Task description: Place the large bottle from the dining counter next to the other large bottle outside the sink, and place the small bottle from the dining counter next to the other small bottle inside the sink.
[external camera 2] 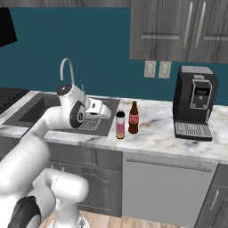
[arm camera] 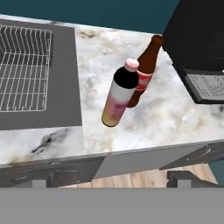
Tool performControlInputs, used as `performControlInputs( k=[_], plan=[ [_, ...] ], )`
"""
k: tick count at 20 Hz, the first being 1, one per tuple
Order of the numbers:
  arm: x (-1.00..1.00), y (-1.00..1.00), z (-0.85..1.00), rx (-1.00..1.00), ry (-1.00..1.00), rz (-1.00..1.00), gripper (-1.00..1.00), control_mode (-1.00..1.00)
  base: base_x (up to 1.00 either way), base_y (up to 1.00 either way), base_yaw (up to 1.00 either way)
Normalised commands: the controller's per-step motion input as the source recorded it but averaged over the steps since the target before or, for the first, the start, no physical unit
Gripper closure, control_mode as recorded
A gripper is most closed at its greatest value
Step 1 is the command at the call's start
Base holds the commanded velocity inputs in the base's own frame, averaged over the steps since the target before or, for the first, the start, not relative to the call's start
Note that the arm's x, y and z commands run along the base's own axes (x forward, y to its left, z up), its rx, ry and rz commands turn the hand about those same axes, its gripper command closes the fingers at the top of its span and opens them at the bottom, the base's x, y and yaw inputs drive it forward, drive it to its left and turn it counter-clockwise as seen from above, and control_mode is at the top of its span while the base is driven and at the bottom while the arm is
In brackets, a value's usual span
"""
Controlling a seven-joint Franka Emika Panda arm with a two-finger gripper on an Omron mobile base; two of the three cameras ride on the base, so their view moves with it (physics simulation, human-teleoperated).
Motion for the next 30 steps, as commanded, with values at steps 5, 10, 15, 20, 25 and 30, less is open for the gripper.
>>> performControlInputs(
  k=[5, 10, 15, 20, 25, 30],
  plan=[
    [0.00, 0.00, 0.00, 0.09, 0.00, -0.17, -1.00, -1.00, 0.00, 0.00, 0.00],
    [-0.01, -0.04, 0.00, 0.11, 0.00, -0.02, -1.00, -1.00, 0.00, 0.00, 0.00],
    [-0.11, -0.27, -0.02, 0.18, 0.00, 0.03, -1.00, -1.00, 0.00, 0.00, 0.00],
    [-0.11, -0.38, -0.04, 0.23, 0.00, 0.08, -1.00, -1.00, 0.00, 0.00, 0.00],
    [0.00, -0.18, -0.01, 0.19, 0.00, 0.03, -1.00, -1.00, 0.00, 0.00, 0.00],
    [0.00, 0.00, 0.00, 0.11, 0.00, 0.00, -1.00, -1.00, 0.00, 0.00, 0.00]
  ],
)
